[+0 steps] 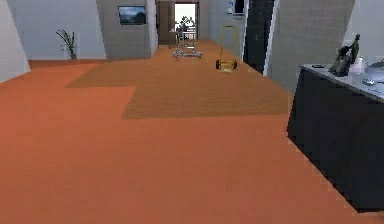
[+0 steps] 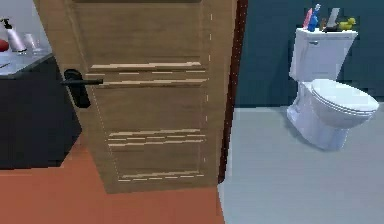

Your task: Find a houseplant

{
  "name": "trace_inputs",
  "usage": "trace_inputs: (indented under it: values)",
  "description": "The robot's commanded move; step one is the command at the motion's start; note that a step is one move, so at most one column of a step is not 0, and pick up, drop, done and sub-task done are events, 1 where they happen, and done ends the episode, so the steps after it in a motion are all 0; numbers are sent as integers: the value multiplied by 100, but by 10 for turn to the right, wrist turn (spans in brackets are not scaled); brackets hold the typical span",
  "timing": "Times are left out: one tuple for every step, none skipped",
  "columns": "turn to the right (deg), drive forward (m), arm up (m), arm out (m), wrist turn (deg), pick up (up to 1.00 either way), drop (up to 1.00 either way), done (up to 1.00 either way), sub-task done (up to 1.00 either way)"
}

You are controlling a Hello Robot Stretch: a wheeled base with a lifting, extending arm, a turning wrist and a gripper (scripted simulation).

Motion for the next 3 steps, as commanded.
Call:
trace_inputs:
  values:
    - [-30, 0, 0, 0, 0, 0, 0, 0, 0]
    - [0, 80, 0, 0, 0, 0, 0, 0, 0]
    - [-270, 0, 0, 0, 0, 0, 0, 0, 0]
